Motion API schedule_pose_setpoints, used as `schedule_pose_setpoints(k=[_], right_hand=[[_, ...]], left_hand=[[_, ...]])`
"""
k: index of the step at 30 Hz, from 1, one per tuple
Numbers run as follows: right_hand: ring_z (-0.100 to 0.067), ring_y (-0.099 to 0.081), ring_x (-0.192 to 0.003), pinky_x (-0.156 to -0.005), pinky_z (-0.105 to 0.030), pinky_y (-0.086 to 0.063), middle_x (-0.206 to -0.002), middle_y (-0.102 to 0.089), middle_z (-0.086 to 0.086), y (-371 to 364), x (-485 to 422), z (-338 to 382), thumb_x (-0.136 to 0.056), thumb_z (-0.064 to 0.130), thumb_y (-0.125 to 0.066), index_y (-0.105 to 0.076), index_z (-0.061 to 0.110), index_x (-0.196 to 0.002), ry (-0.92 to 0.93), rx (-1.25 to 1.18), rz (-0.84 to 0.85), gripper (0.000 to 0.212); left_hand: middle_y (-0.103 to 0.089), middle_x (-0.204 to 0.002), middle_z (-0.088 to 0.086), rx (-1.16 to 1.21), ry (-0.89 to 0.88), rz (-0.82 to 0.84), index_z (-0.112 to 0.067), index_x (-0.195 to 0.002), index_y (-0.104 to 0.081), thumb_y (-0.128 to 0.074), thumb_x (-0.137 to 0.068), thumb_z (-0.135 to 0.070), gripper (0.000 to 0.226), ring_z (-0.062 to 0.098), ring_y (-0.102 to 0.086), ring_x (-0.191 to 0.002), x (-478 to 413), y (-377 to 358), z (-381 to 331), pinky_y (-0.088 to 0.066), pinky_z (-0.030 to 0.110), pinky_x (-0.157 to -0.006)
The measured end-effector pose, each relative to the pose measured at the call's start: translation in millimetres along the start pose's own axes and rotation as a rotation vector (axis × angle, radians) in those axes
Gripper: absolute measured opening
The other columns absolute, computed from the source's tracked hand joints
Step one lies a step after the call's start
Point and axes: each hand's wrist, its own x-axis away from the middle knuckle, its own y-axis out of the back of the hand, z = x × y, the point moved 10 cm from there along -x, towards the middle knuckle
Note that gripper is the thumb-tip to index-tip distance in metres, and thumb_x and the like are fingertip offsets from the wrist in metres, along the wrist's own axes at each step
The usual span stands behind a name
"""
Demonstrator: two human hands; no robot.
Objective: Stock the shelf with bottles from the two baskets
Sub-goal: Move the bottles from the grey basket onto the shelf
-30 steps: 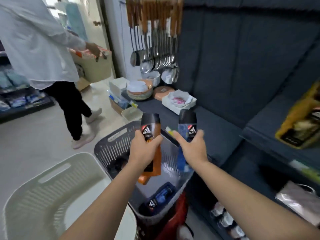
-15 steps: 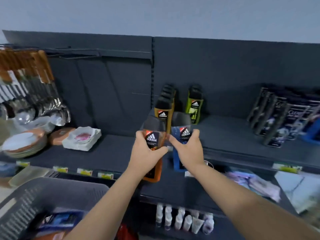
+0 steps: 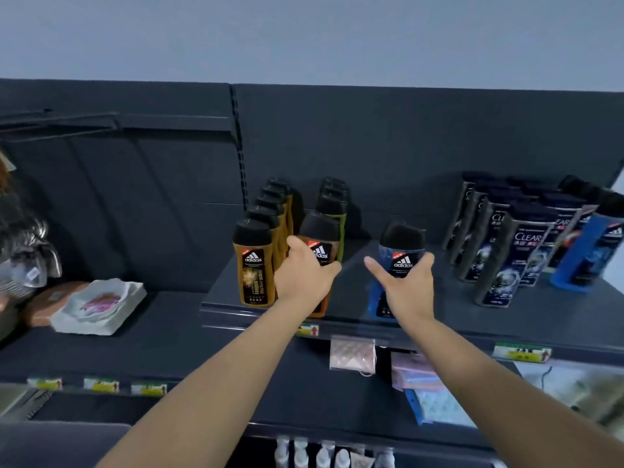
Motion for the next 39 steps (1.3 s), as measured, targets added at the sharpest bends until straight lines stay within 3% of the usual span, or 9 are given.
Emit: schedule_pose_setpoints(k=[5,8,18,23,28,30,32,36,39], right_hand=[[-0.02,-0.064,-0.089,-0.07,-0.026,-0.049,-0.104,-0.061,-0.005,-13.0,-38.5,-21.2,-0.07,0.035,-0.085,-0.038,0.013,-0.105,0.009,-0.006,0.044,0.062],[-0.017,-0.064,-0.089,-0.07,-0.023,-0.05,-0.102,-0.062,-0.002,-24.7,-54.5,-32.4,-0.068,0.034,-0.086,-0.04,0.014,-0.105,0.022,0.015,0.093,0.063],[-0.015,-0.062,-0.089,-0.072,-0.031,-0.055,-0.102,-0.06,-0.001,-54.7,-73.1,-54.9,-0.071,0.037,-0.084,-0.036,0.017,-0.105,0.047,0.097,0.073,0.061],[-0.016,-0.061,-0.087,-0.066,-0.026,-0.049,-0.102,-0.058,-0.003,-57.0,-68.8,-53.9,-0.076,0.035,-0.08,-0.032,0.016,-0.11,0.087,0.146,0.04,0.062],[-0.018,-0.059,-0.091,-0.068,-0.028,-0.048,-0.106,-0.057,-0.006,-57.5,-61.7,-50.9,-0.077,0.037,-0.079,-0.033,0.012,-0.115,0.085,0.168,0.028,0.065],[-0.02,-0.06,-0.095,-0.072,-0.032,-0.052,-0.108,-0.058,-0.007,-60.6,-55.6,-48.5,-0.076,0.037,-0.079,-0.033,0.013,-0.115,0.089,0.16,0.024,0.065],[-0.02,-0.06,-0.097,-0.076,-0.036,-0.055,-0.109,-0.058,-0.007,-66.8,-47.4,-44.5,-0.076,0.038,-0.079,-0.032,0.015,-0.114,0.098,0.157,0.029,0.064],[-0.018,-0.06,-0.098,-0.076,-0.036,-0.056,-0.11,-0.058,-0.004,-85.3,-26.1,-33.5,-0.076,0.039,-0.078,-0.031,0.021,-0.11,0.107,0.134,0.056,0.061],[-0.017,-0.06,-0.097,-0.074,-0.032,-0.053,-0.11,-0.056,-0.001,-100.0,-12.5,-26.8,-0.079,0.03,-0.078,-0.03,0.023,-0.11,0.088,0.093,0.093,0.057]], left_hand=[[-0.058,-0.117,0.01,0.283,0.075,0.038,-0.016,-0.106,-0.027,-0.076,-0.08,-0.029,0.057,0.03,-0.061,-0.105,-46.3,-45.0,3.0,-0.051,0.039,-0.084],[-0.057,-0.117,0.01,0.338,0.054,0.009,-0.015,-0.108,-0.028,-0.078,-0.078,-0.027,0.059,0.029,-0.061,-0.107,-62.7,-63.1,5.1,-0.053,0.04,-0.088],[-0.051,-0.127,0.007,0.339,-0.057,0.032,-0.019,-0.12,-0.026,-0.077,-0.079,-0.026,0.066,0.022,-0.055,-0.119,-93.7,-95.6,11.2,-0.051,0.043,-0.098],[-0.05,-0.13,0.008,0.333,-0.045,0.044,-0.022,-0.121,-0.024,-0.078,-0.078,-0.026,0.069,0.023,-0.052,-0.124,-97.5,-101.9,12.9,-0.048,0.045,-0.101],[-0.042,-0.142,0.008,0.359,0.038,0.154,-0.02,-0.144,-0.013,-0.082,-0.075,-0.028,0.098,0.025,-0.043,-0.133,-88.1,-106.0,28.4,-0.04,0.046,-0.109],[-0.038,-0.148,0.009,0.324,0.045,0.107,-0.02,-0.149,-0.01,-0.083,-0.074,-0.027,0.105,0.025,-0.037,-0.138,-79.9,-95.5,35.3,-0.037,0.046,-0.111],[-0.031,-0.151,0.01,0.255,0.011,0.036,-0.013,-0.15,-0.011,-0.079,-0.079,-0.021,0.099,0.025,-0.03,-0.141,-68.8,-78.6,35.3,-0.033,0.041,-0.114],[-0.039,-0.135,0.005,0.182,-0.192,-0.078,-0.01,-0.138,-0.03,-0.069,-0.08,-0.004,0.07,0.017,-0.037,-0.129,-40.8,-48.5,17.4,-0.036,0.027,-0.108],[-0.054,-0.116,-0.006,0.307,-0.259,0.12,-0.019,-0.133,-0.035,-0.066,-0.079,0.005,0.067,0.009,-0.055,-0.11,-26.7,-56.8,12.6,-0.051,0.032,-0.097]])
